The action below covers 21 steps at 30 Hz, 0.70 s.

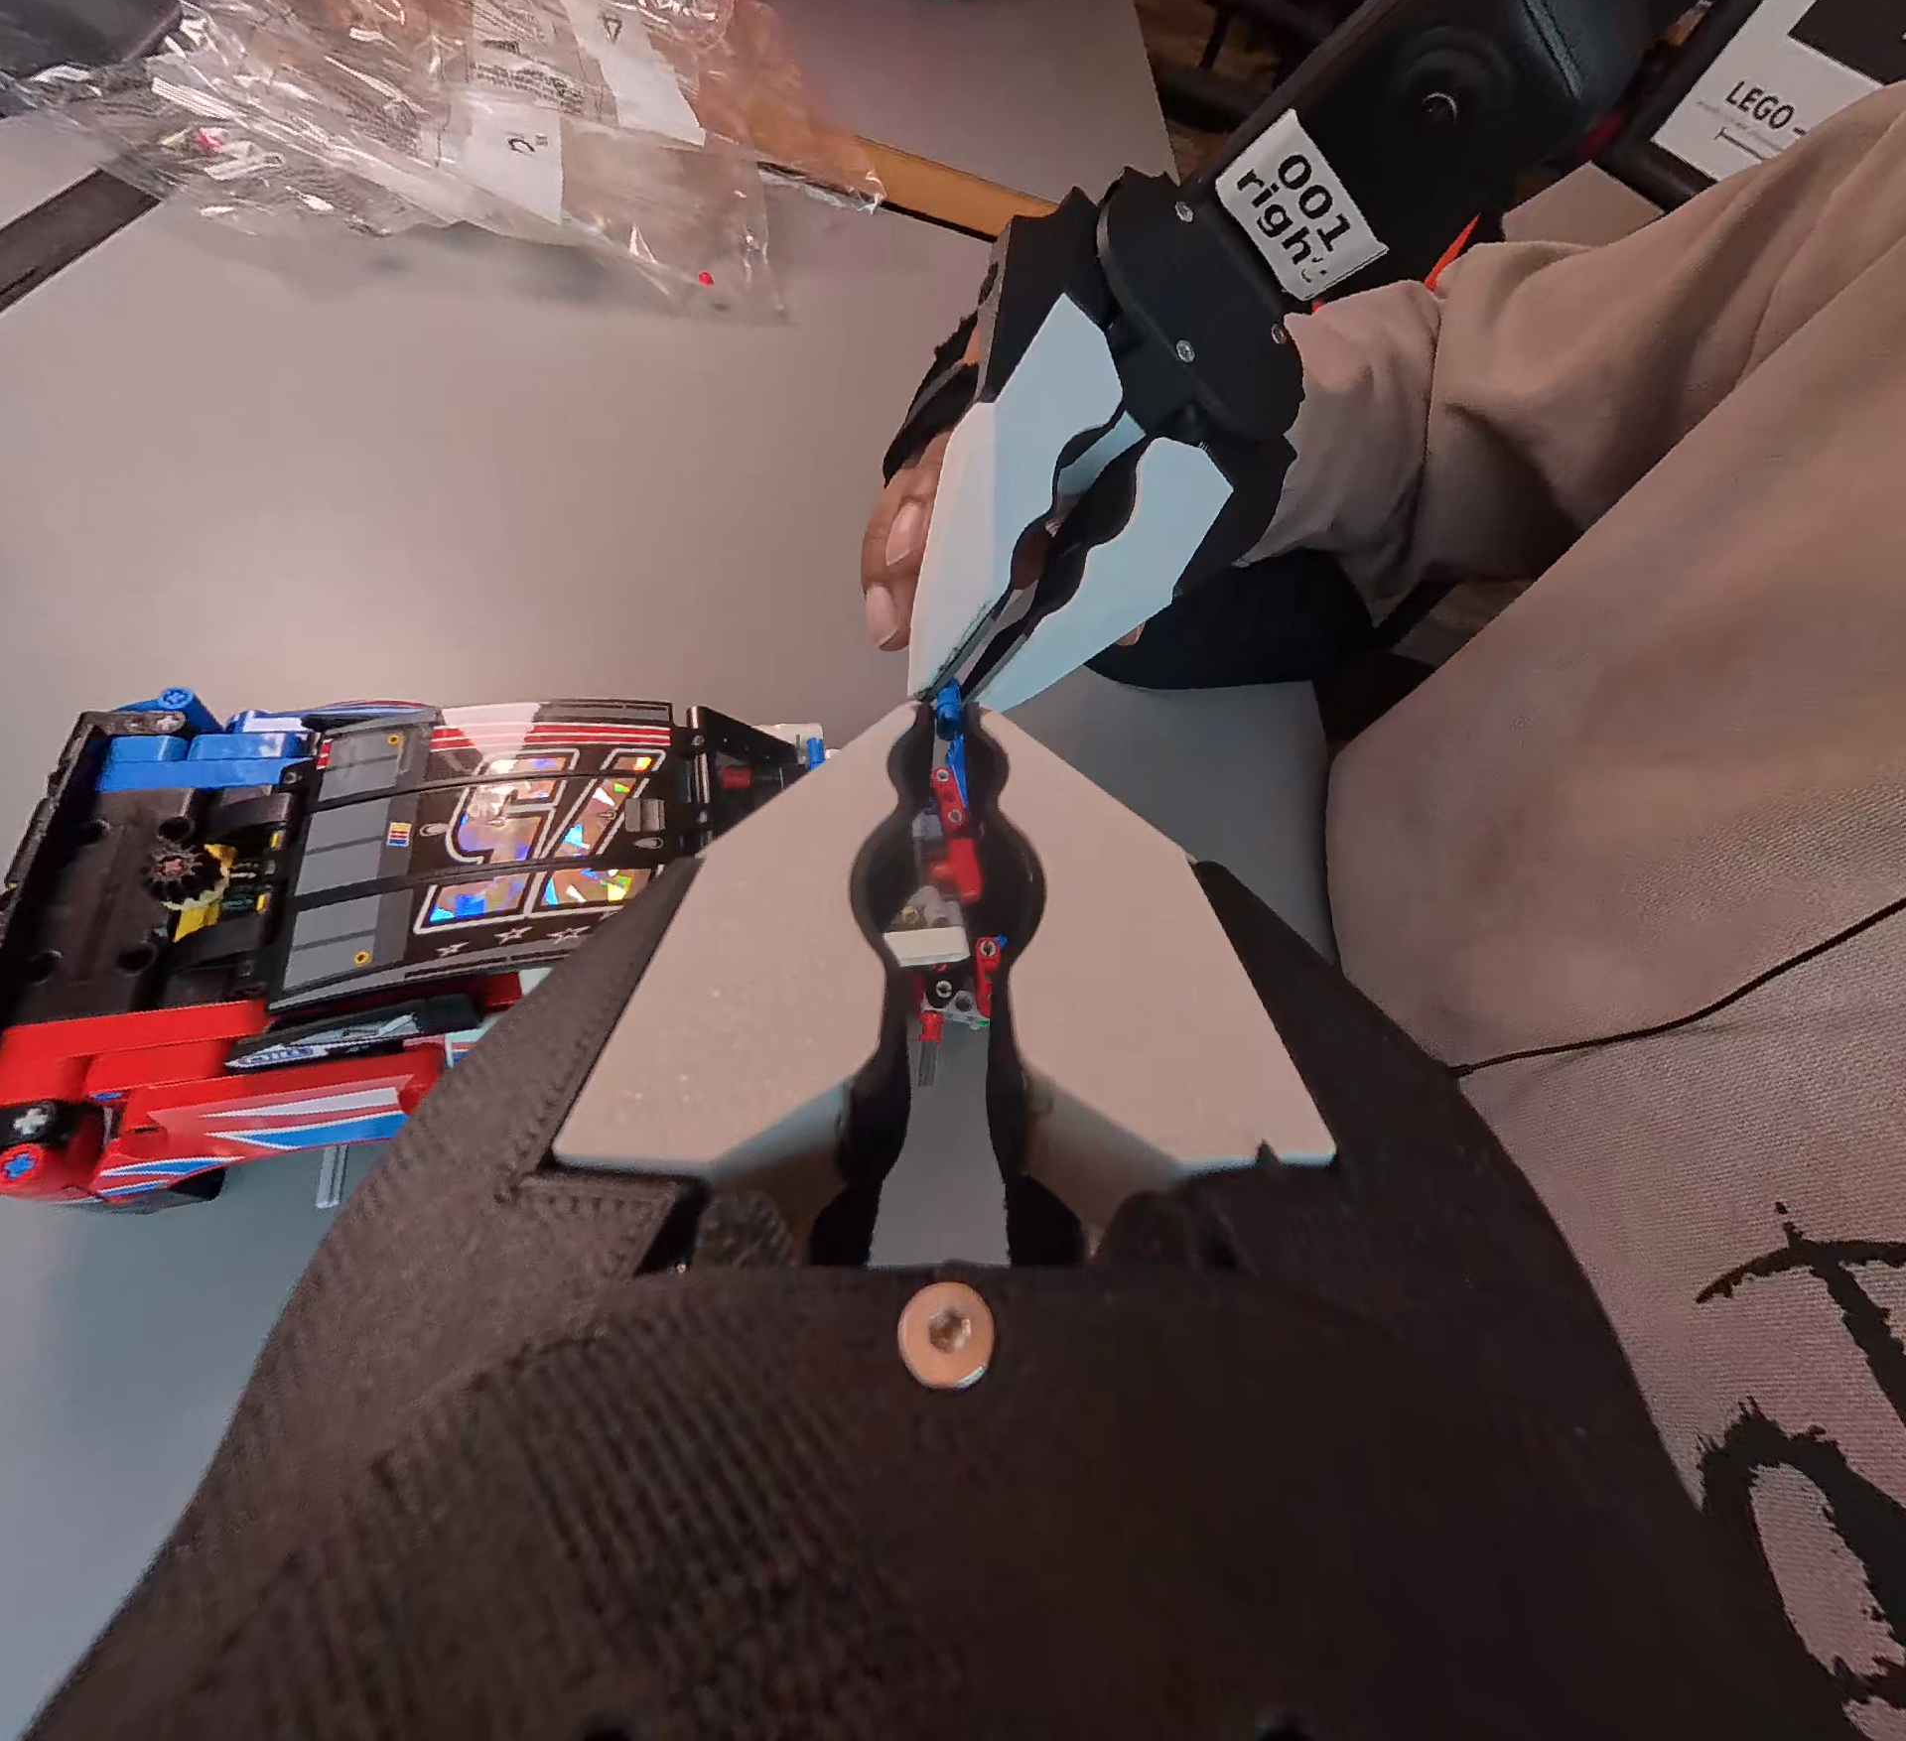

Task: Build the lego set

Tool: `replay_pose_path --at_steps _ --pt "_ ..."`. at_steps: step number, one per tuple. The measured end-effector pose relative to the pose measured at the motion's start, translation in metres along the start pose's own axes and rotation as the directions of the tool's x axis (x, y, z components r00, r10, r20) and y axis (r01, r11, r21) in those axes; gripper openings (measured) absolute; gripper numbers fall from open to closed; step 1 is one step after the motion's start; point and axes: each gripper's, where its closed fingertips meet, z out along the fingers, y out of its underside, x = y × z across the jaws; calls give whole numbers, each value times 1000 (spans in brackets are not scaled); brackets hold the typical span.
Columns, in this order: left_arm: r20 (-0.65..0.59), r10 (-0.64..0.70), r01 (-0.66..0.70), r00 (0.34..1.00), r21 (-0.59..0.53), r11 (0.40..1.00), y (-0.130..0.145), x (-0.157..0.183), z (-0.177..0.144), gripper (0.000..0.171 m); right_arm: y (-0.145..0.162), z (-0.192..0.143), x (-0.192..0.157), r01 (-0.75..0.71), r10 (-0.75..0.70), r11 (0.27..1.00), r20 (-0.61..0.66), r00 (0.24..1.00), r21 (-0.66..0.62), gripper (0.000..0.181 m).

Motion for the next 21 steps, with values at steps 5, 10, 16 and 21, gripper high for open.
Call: replay_pose_path --at_steps 5,10,16,21 --pt "11 42 -42 999 -48 998 1 -2 2 3 2 0 1 -7 7 1000 -7 1000 5 2" --pt "47 131 -109 990 -313 943 20 -18 5 3 21 6 -2 -35 37 997 31 999 -74 3" --pt "-43 205 -183 978 -644 743 52 -26 11 3 68 7 -13 49 -6 966 165 986 -255 22" --pt "-57 174 -163 983 -700 696 65 -31 18 3 83 14 -7 63 43 942 306 951 -328 22"
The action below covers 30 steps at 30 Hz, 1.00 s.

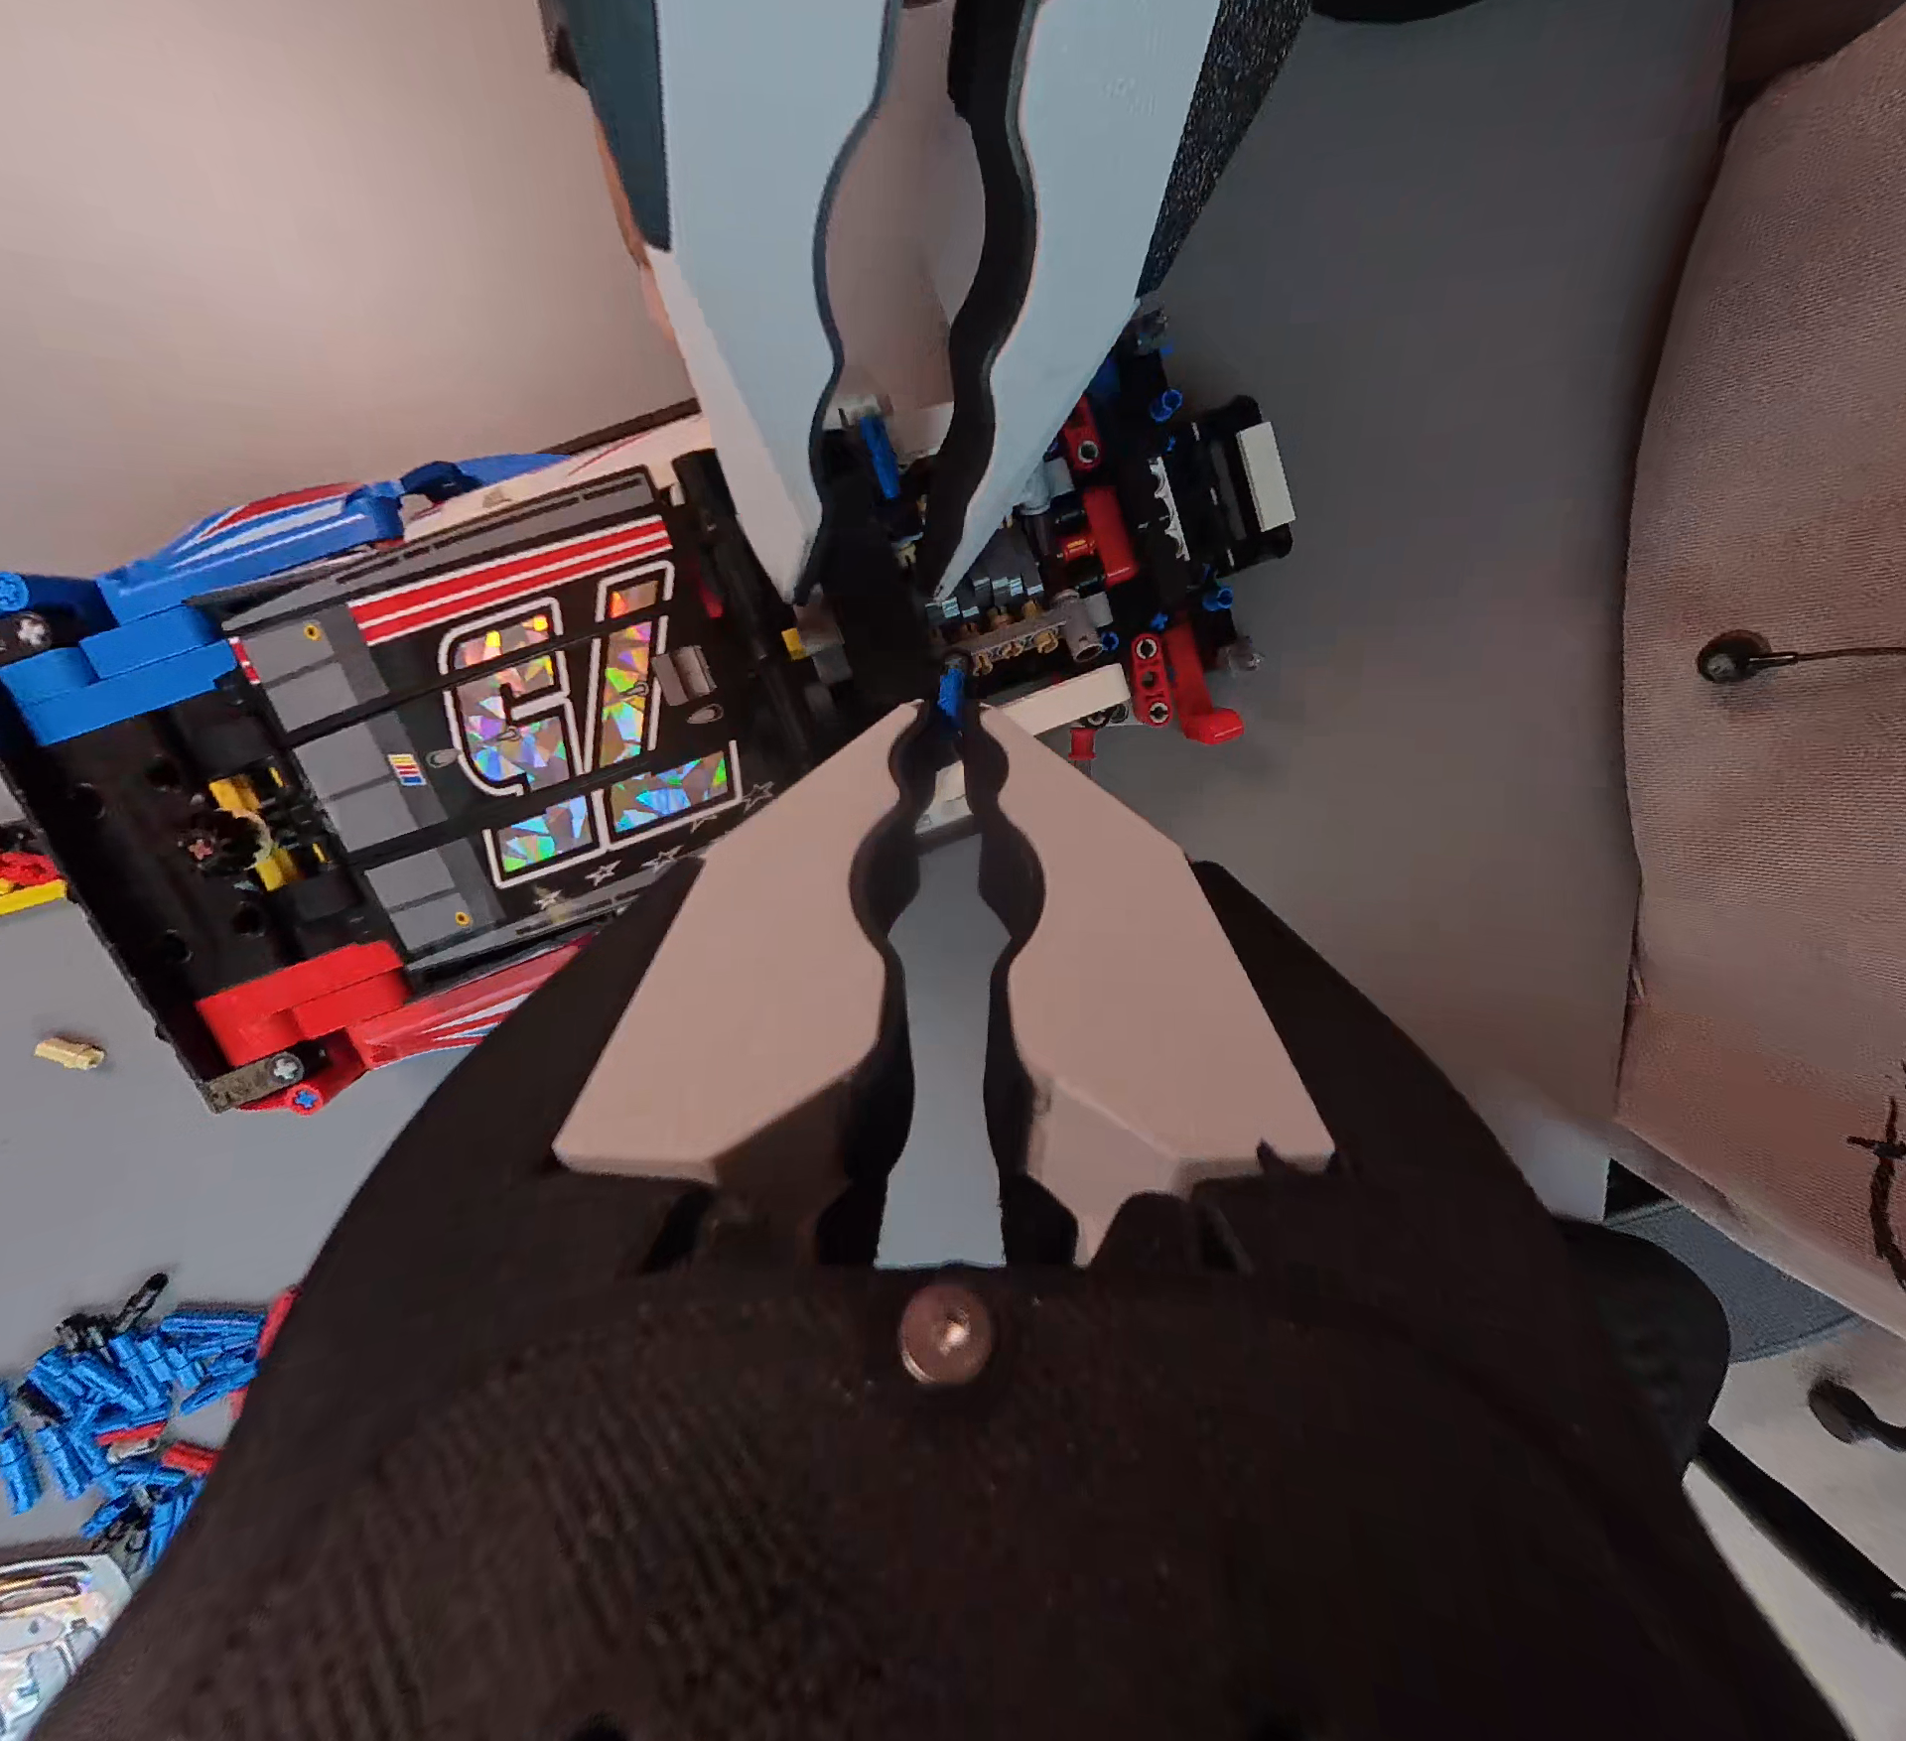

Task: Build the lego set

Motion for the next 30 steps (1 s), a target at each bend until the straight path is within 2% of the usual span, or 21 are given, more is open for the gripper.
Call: replay_pose_path --at_steps 3,6,16,25,30 --pt "2 -16 16 1000 -4 1000 2 1 1 3 4 7 -5 6 2 998 140 990 -56 21" --pt "15 -23 24 1000 -8 1000 4 0 1 3 3 9 -3 8 4 998 186 983 -64 15" --pt "35 21 -20 999 -38 999 -1 1 3 3 1 11 -2 -18 24 999 166 986 -37 16" --pt "95 180 -162 979 -171 972 2 0 1 3 0 12 -2 -20 23 999 159 987 -26 15" --pt "84 254 -231 963 -222 947 4 1 2 4 0 13 -3 -25 29 999 169 985 -25 15"
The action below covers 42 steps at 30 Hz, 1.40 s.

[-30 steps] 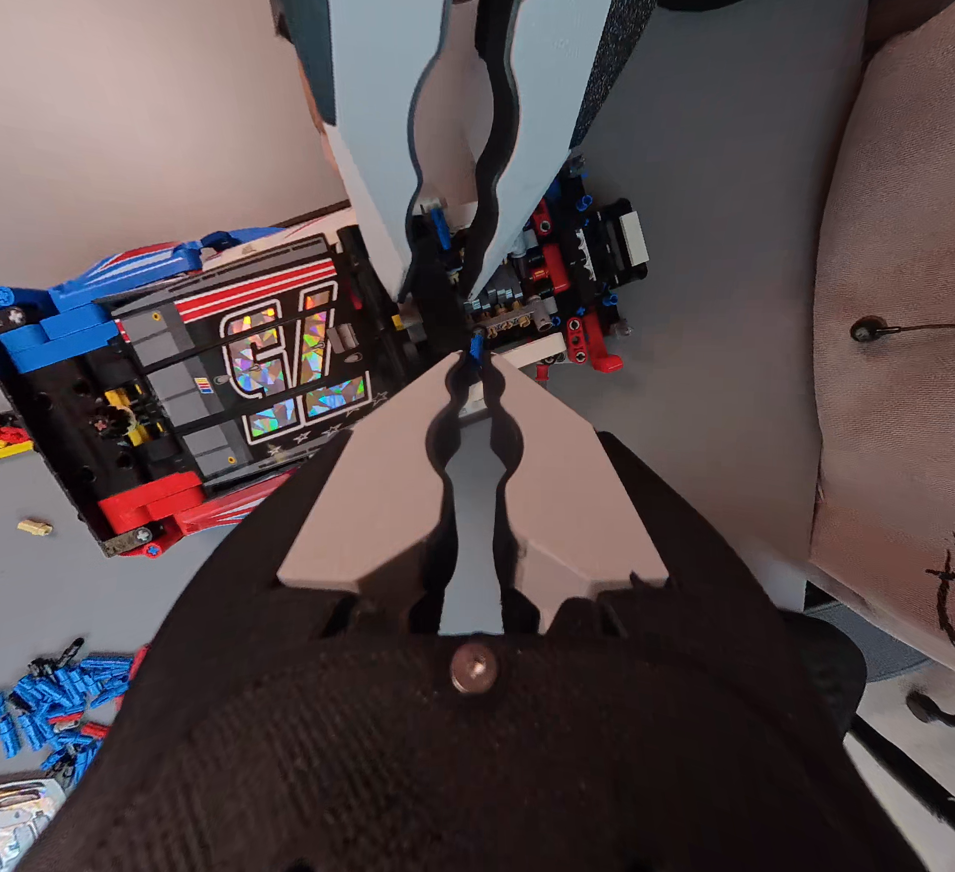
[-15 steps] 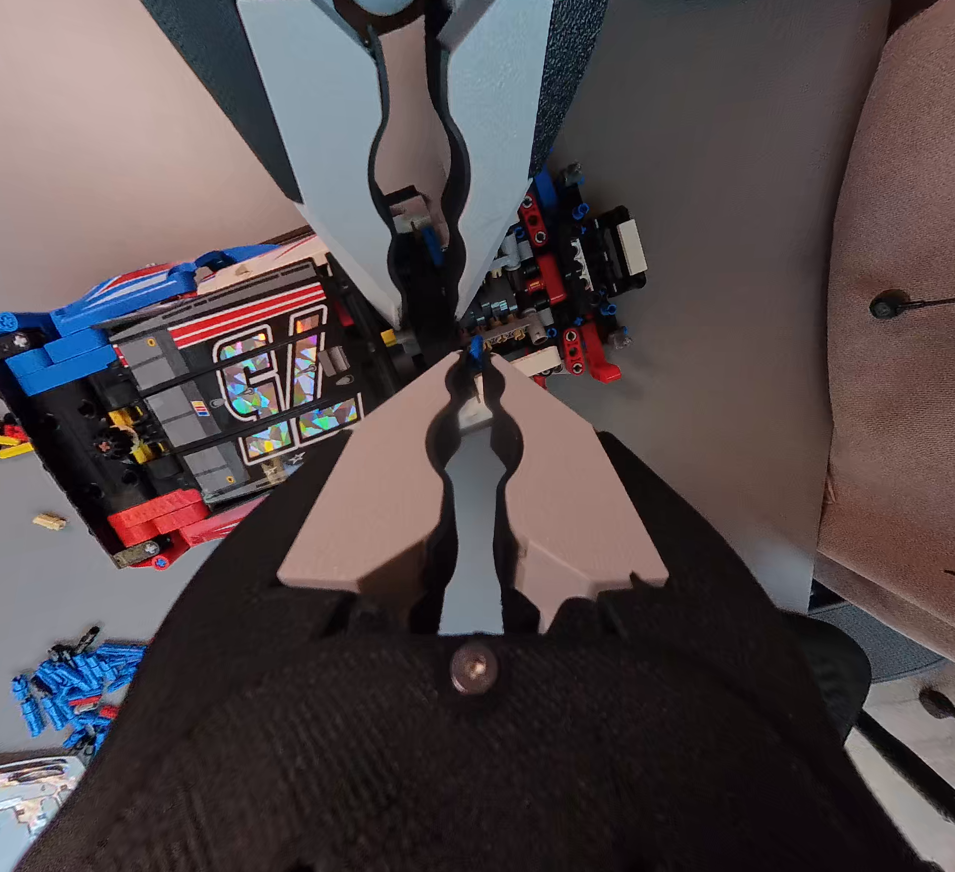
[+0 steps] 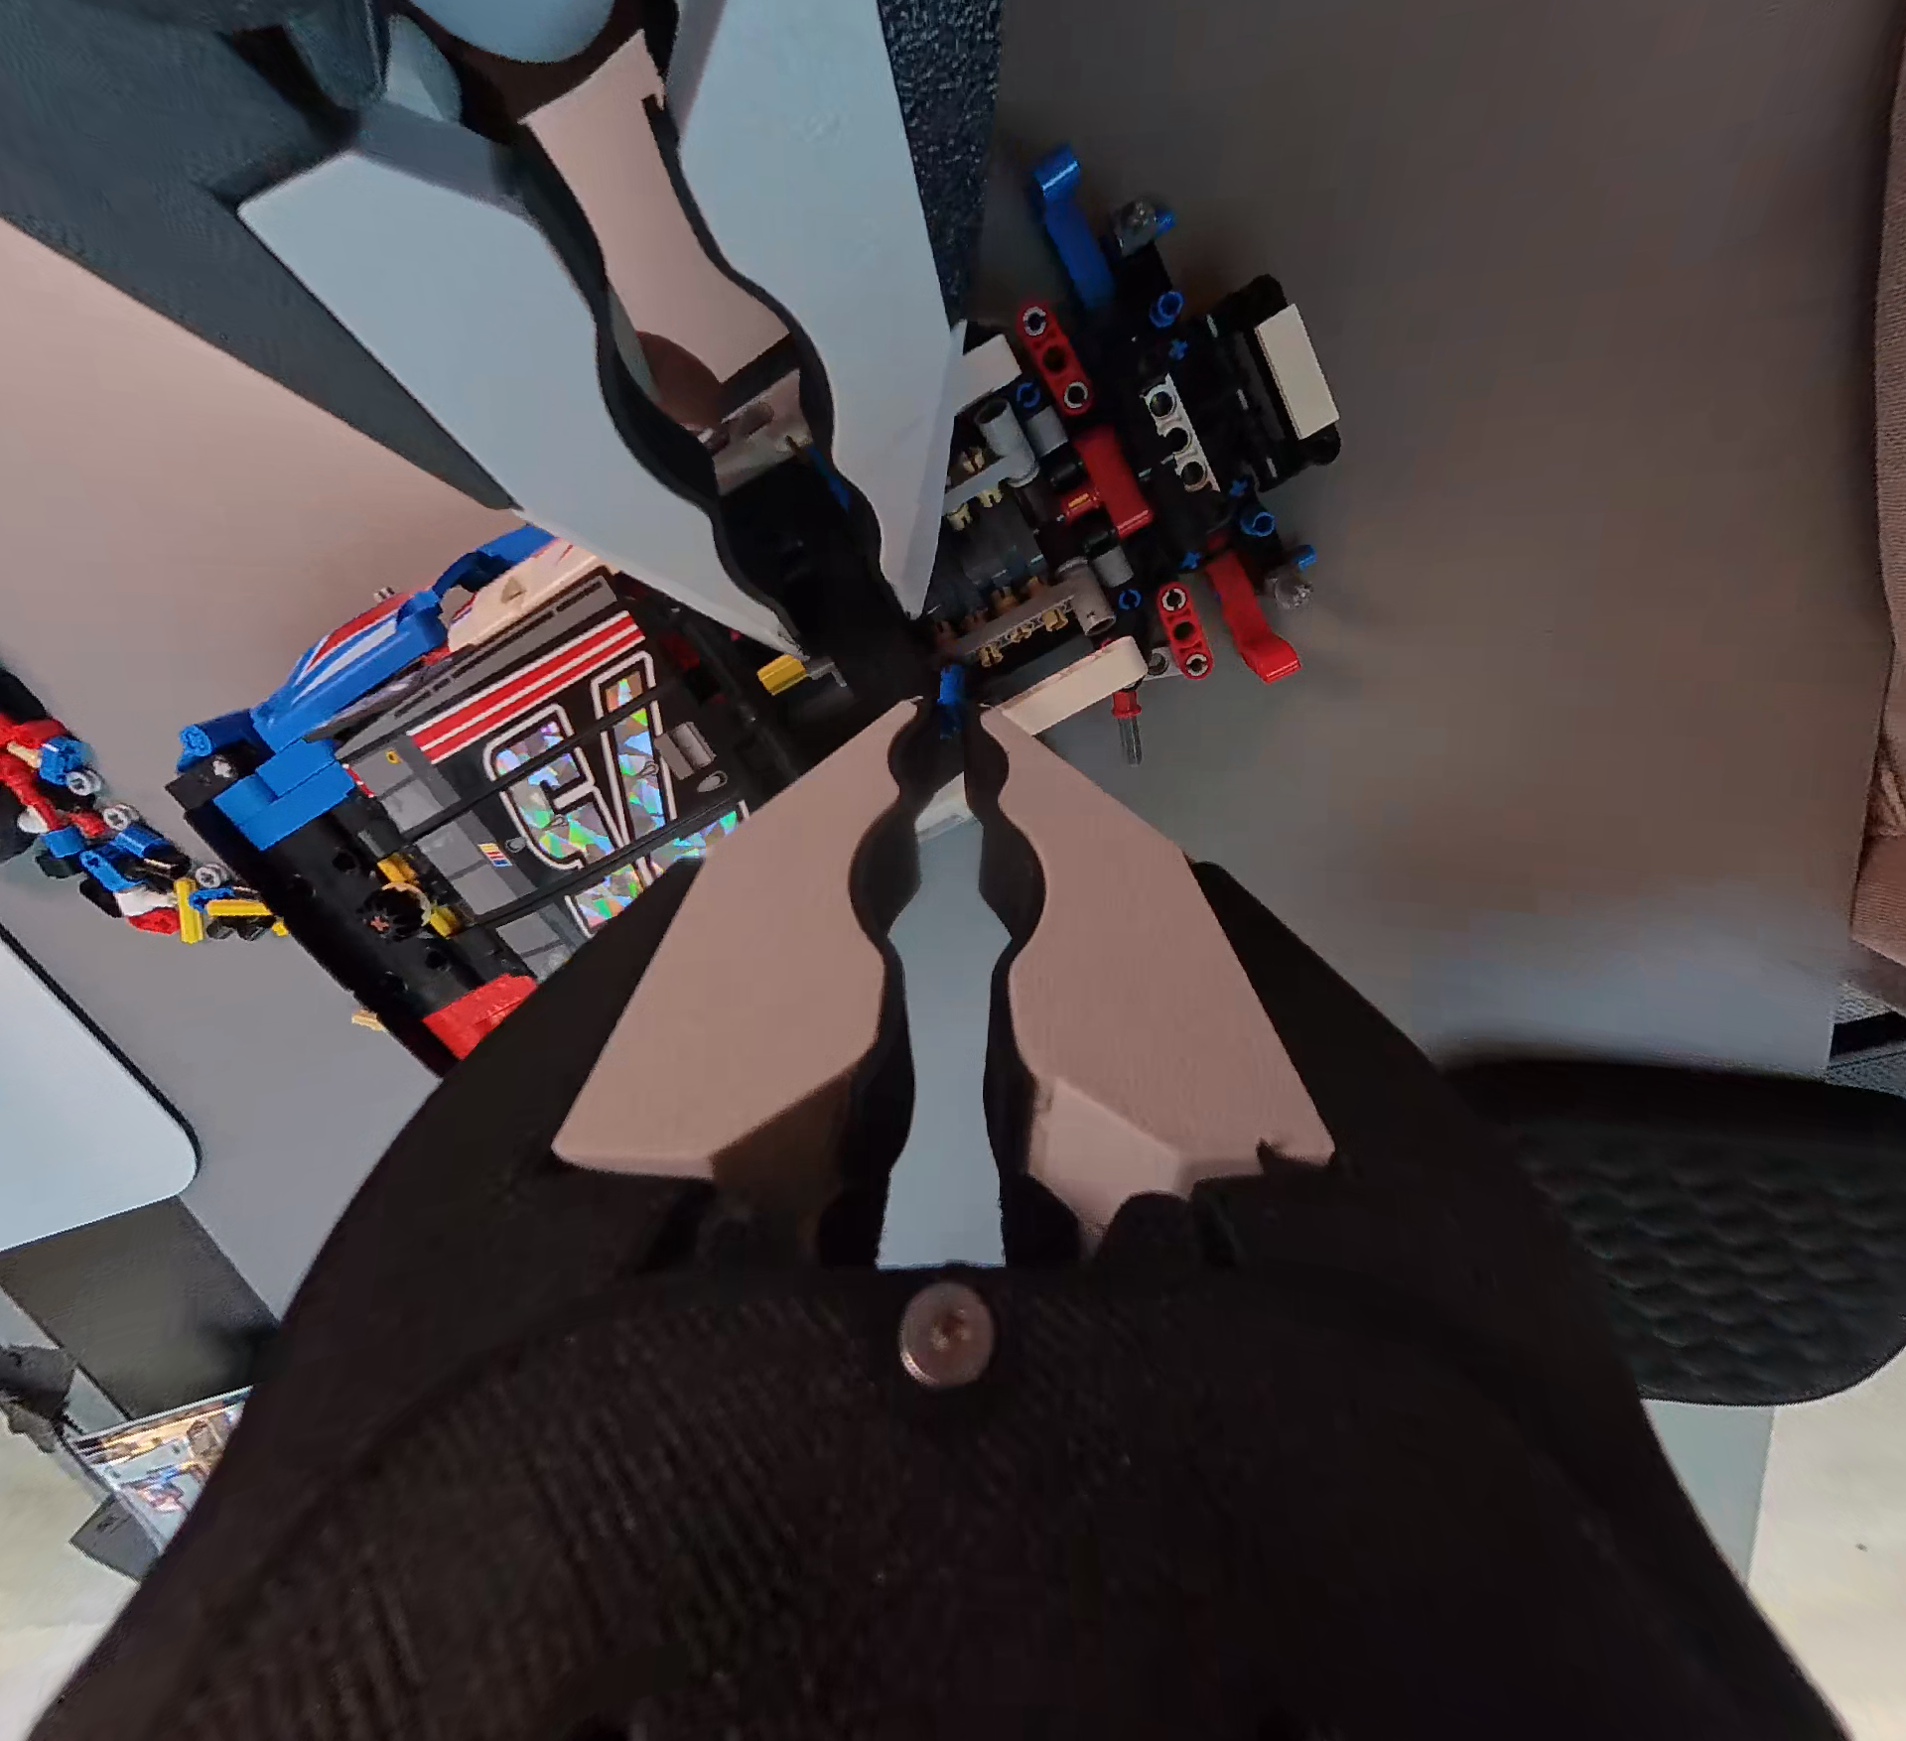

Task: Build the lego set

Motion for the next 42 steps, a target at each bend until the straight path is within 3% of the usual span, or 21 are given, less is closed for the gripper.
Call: replay_pose_path --at_steps 10,17,20,23,27,33,36,39,42 --pt "54 261 -252 964 -140 958 0 -1 0 3 0 0 0 -37 37 999 29 999 1 14" --pt "-12 414 -406 910 -225 886 13 -5 2 3 0 0 0 -80 80 997 58 995 -15 13" --pt "-20 449 -445 893 -187 876 14 -4 6 2 0 -1 -3 -96 98 995 76 992 -29 13" --pt "-48 414 -417 909 -122 901 8 3 2 2 0 0 -4 -103 104 994 70 992 -22 14" --pt "-57 381 -385 923 -117 915 7 5 9 3 -1 0 -3 -101 102 995 71 992 -20 14" --pt "-60 143 -138 988 76 988 -2 3 -6 3 0 -6 1 -82 82 996 8 997 20 17" --pt "-67 -13 27 998 206 978 -1 -1 -11 3 -21 -27 -6 -91 80 980 68 995 177 19" --pt "-82 -87 108 993 308 945 -4 -1 -17 3 -32 -32 -11 -49 39 980 52 998 193 22" --pt "-84 -119 142 989 368 919 -8 -2 -24 3 -39 -23 -12 -46 41 978 32 999 202 4"
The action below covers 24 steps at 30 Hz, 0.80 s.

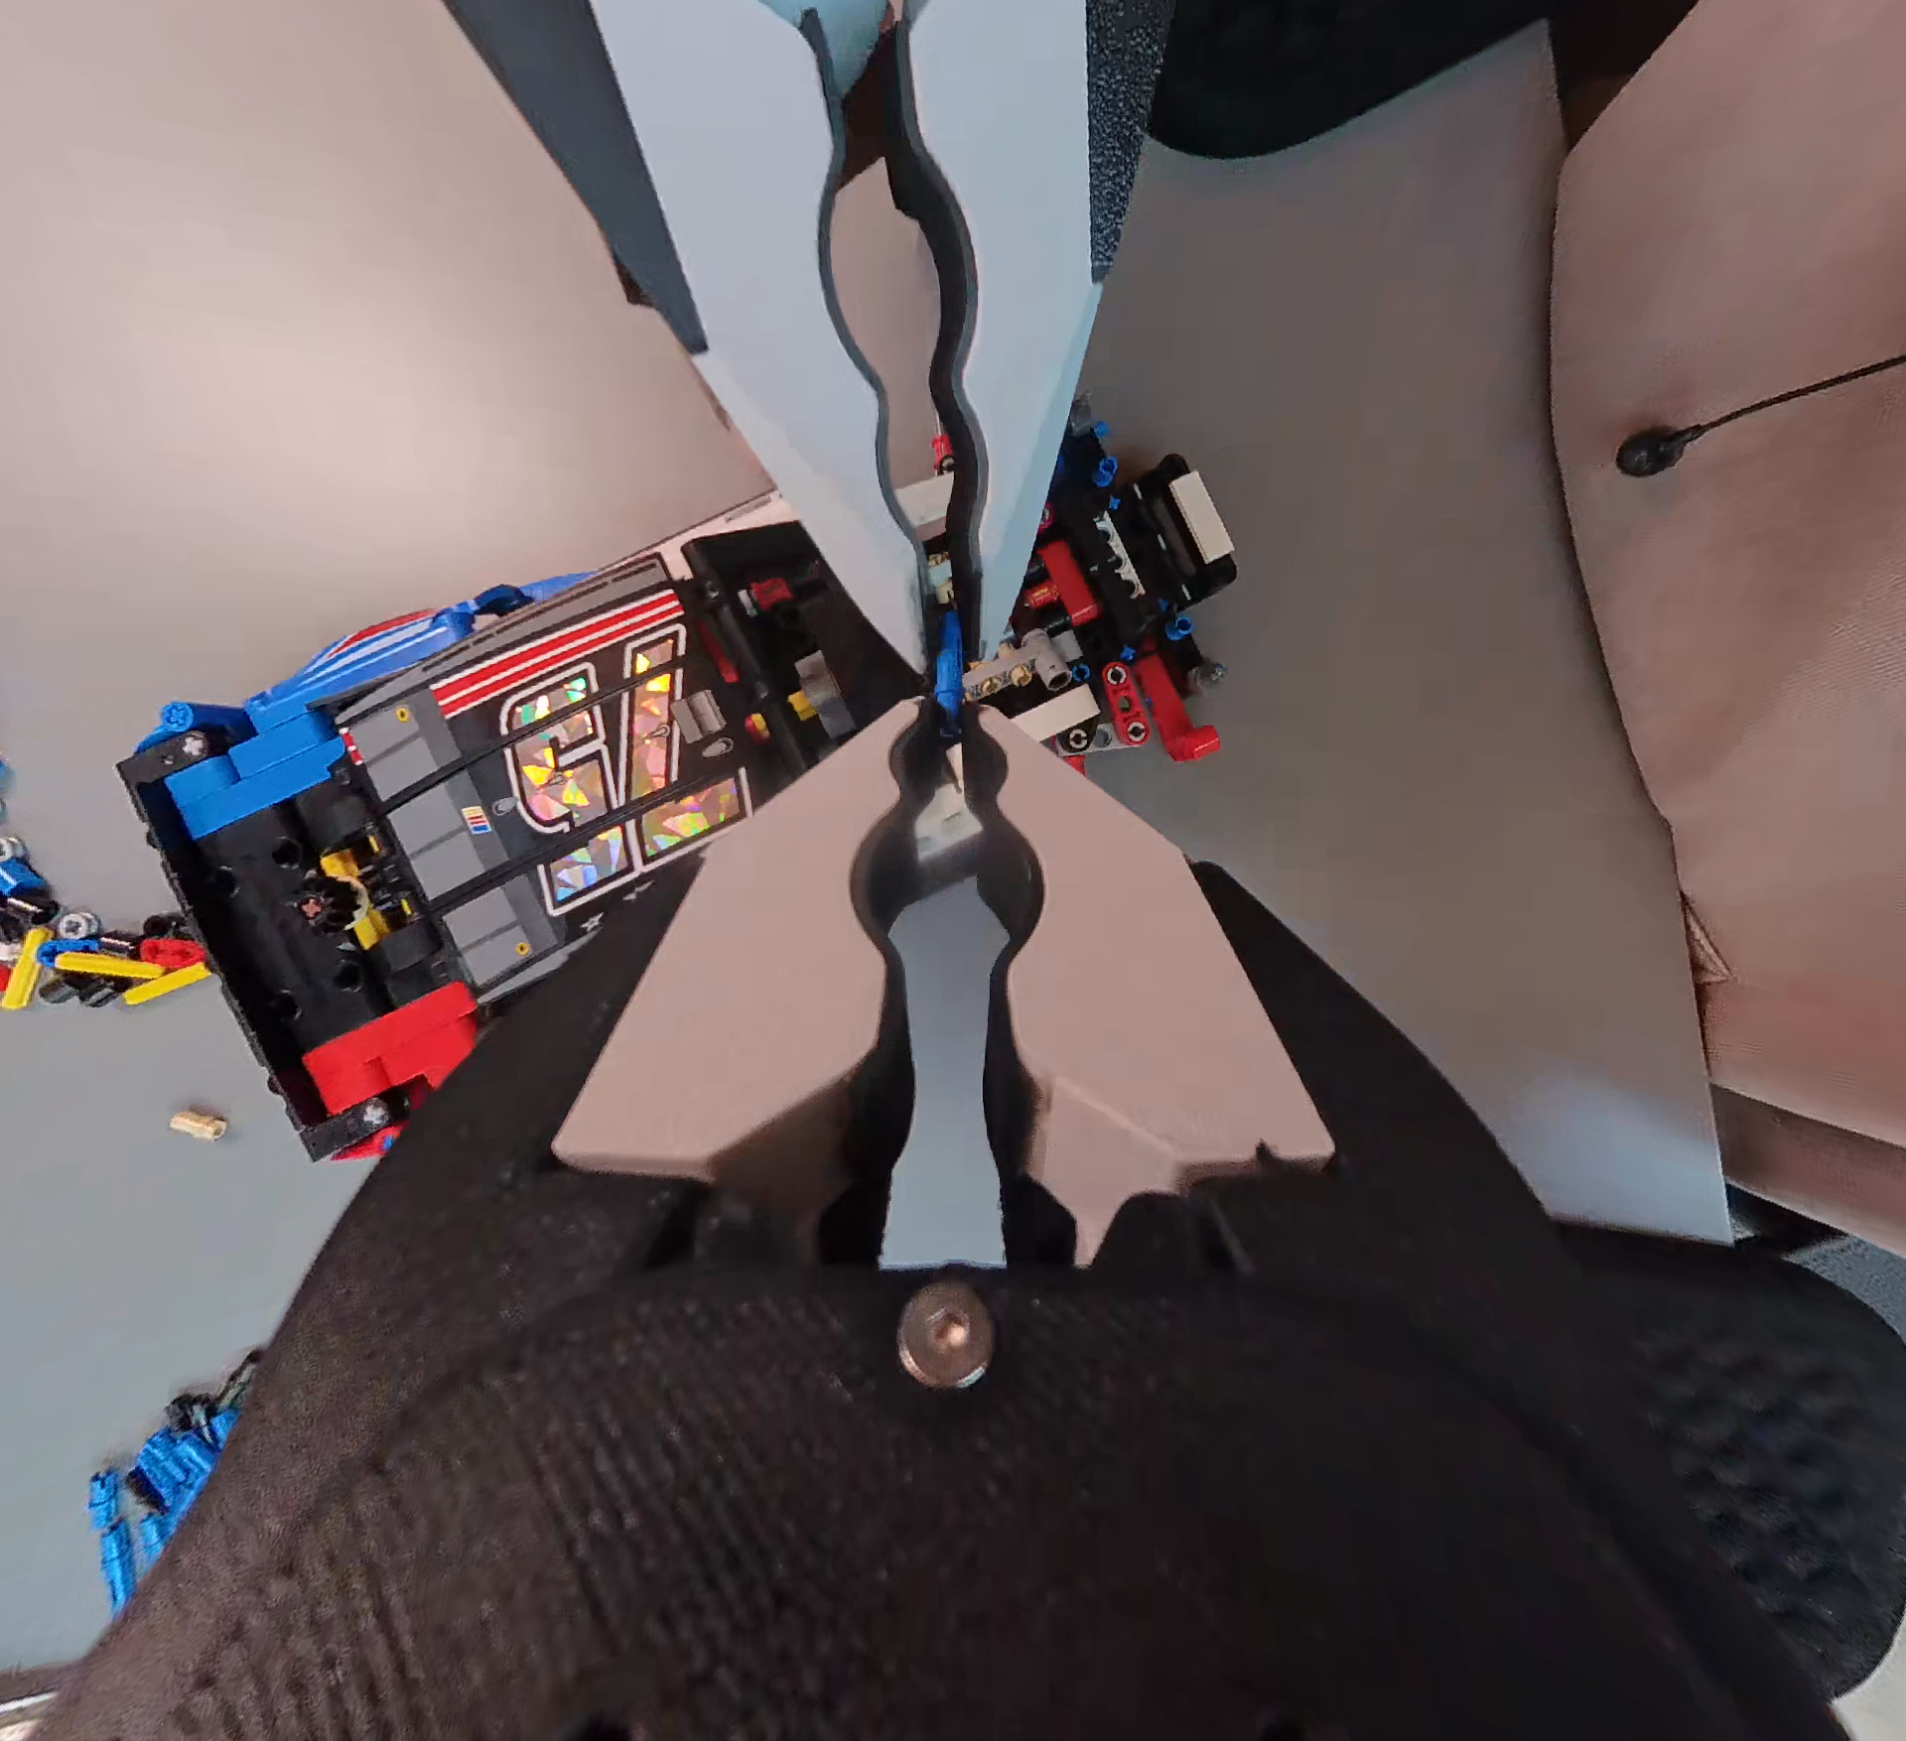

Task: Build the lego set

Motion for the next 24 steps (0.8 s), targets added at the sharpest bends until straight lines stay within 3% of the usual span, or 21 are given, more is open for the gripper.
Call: replay_pose_path --at_steps 4,11,24 --pt "-5 -68 68 998 120 990 -7 0 -5 3 -3 -2 4 -16 17 999 -19 1000 34 1" --pt "6 -181 166 983 376 912 -18 -4 -11 10 -8 -7 6 -49 50 995 -13 999 92 2" --pt "79 -135 84 988 461 884 -28 -1 -19 4 -20 -14 5 -142 135 971 52 990 191 2"
